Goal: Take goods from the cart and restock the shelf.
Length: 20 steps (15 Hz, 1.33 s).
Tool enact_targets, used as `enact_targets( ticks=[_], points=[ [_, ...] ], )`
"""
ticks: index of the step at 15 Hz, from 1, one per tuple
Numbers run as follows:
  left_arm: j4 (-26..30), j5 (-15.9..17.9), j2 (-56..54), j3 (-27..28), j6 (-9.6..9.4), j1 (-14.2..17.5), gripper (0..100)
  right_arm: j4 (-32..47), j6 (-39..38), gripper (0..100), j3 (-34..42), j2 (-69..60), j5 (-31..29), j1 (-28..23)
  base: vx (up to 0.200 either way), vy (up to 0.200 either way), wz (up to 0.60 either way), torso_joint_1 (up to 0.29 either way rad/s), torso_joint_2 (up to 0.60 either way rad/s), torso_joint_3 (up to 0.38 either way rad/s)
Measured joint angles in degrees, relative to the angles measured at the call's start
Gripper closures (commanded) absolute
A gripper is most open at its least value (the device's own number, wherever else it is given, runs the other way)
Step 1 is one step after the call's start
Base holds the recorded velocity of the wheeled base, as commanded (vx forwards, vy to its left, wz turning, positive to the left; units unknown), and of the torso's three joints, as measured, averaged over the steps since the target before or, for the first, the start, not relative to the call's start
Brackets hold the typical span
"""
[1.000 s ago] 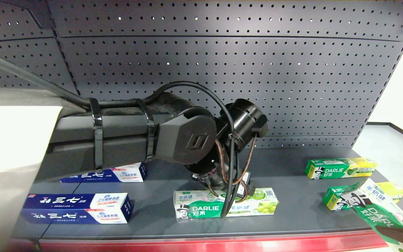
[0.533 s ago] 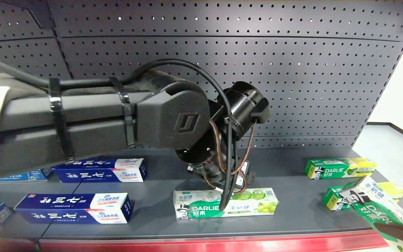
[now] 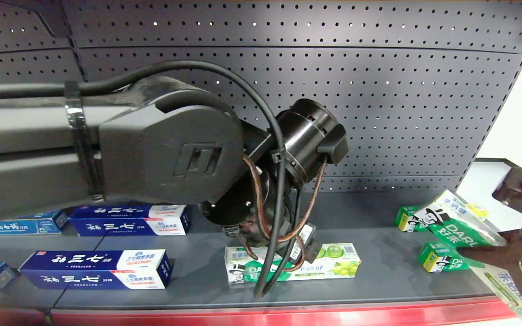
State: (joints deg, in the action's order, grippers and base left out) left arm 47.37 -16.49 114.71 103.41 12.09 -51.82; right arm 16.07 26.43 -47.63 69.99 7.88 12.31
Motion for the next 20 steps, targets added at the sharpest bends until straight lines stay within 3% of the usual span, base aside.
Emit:
enact_targets(
  ticks=[4, 6, 14, 20],
  points=[
    [-0.2, 0.0, -5.3, -8.6, -7.72, -0.1, 0, 0.0, 0.0, 100, -5.8, 6.3, 0.0, 3.0, 0.000, 0.000, 0.00, 0.000, 0.00, 0.000],
    [-0.3, 0.0, -8.7, -12.1, -8.97, 0.2, 0, 0.0, 0.0, 100, -8.1, 9.1, 0.0, 4.6, 0.000, 0.000, 0.00, 0.000, 0.00, 0.000],
    [-0.7, -1.8, -20.4, -21.1, -8.64, 1.9, 0, 0.1, 0.0, 100, -17.4, 19.6, -0.1, 11.2, 0.000, 0.000, 0.00, 0.000, 0.00, 0.000],
    [-1.4, -2.1, -28.8, -28.9, -8.24, 2.5, 0, 0.4, 3.9, 100, -22.9, 25.4, 0.2, 12.6, 0.000, 0.000, 0.00, 0.000, 0.00, 0.000]
  ],
)
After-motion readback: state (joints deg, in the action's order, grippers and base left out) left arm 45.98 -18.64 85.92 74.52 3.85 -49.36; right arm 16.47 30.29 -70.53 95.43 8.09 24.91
